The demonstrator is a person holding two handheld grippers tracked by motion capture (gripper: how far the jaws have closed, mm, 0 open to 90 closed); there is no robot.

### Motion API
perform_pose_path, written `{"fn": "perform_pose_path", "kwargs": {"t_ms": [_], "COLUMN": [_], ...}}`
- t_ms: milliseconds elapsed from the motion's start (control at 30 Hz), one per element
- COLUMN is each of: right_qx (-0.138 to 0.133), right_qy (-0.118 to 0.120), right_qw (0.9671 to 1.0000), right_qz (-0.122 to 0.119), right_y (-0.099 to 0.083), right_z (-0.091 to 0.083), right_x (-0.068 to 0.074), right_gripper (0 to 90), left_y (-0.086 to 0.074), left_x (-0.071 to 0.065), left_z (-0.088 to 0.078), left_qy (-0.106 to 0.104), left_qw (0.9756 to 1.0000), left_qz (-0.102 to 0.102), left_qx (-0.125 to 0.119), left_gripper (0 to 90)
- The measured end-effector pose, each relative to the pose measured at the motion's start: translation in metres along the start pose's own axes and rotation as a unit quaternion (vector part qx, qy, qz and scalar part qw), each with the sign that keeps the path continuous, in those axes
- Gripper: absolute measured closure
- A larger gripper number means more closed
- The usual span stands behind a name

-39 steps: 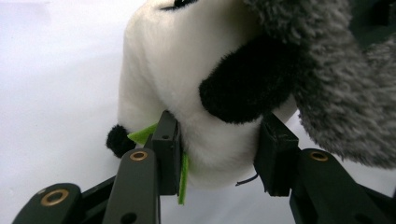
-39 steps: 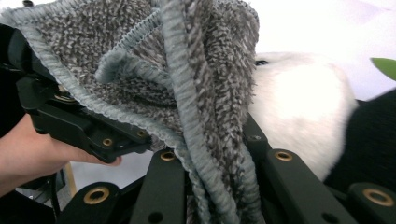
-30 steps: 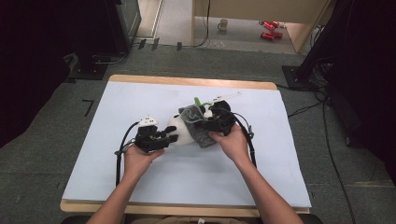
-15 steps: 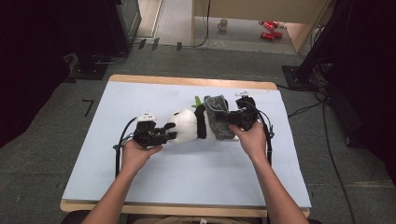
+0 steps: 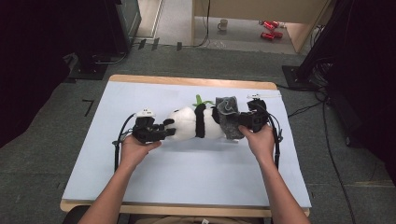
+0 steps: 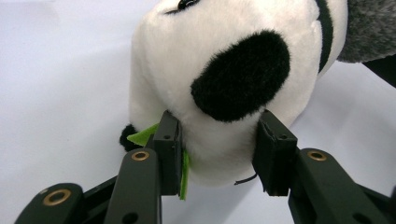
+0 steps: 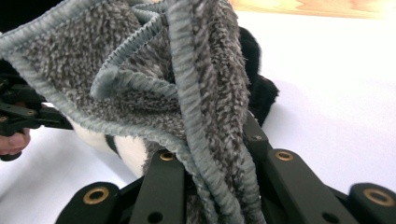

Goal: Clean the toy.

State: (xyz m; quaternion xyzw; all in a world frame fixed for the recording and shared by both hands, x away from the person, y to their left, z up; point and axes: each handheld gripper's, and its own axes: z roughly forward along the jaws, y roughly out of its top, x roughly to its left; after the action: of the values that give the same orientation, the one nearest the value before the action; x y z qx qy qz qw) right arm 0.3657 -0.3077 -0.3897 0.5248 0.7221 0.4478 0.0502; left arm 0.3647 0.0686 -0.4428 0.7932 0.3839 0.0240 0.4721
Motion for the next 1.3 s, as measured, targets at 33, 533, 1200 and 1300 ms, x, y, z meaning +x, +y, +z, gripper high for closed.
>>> {"fn": "perform_pose_path", "kwargs": {"t_ms": [33,533,1200,1300], "right_qx": [0.000,0.003,-0.010,-0.018], "right_qy": [0.000,-0.003,-0.009,-0.002], "right_qw": [1.0000,0.9995,0.9997,0.9998], "right_qz": [0.000,0.033,0.022,0.010], "right_y": [0.000,-0.012,-0.006,0.000], "right_z": [0.000,0.009,-0.009,-0.018], "right_x": [0.000,-0.020,-0.017,-0.006], "right_gripper": [76.5,76.6,77.1,77.1], "left_y": [0.000,0.000,0.001,0.001], "left_x": [0.000,0.009,0.012,0.012], "left_z": [0.000,-0.001,-0.003,-0.003], "left_qy": [0.000,-0.005,-0.005,-0.004], "left_qw": [1.0000,0.9999,1.0000,1.0000], "left_qz": [0.000,-0.010,-0.001,0.003], "left_qx": [0.000,0.004,0.007,0.007], "left_gripper": [58.9,58.9,60.0,59.8]}}
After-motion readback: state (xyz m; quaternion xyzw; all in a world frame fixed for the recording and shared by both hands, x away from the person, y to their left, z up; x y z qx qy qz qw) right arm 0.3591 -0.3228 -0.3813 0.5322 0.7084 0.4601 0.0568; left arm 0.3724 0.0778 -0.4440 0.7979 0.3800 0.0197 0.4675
